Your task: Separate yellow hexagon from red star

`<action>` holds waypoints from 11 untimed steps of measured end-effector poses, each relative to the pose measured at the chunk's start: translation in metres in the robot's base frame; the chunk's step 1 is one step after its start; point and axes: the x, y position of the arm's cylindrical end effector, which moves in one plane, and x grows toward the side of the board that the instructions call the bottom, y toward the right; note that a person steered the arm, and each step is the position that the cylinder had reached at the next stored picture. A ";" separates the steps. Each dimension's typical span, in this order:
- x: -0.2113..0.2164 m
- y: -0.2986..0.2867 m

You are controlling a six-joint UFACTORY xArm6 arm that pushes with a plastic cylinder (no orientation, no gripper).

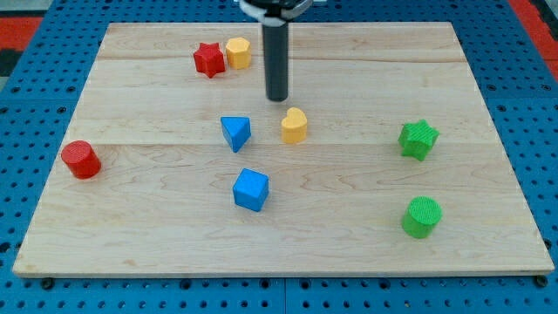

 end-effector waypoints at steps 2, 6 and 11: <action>-0.099 -0.050; -0.057 -0.059; -0.085 -0.028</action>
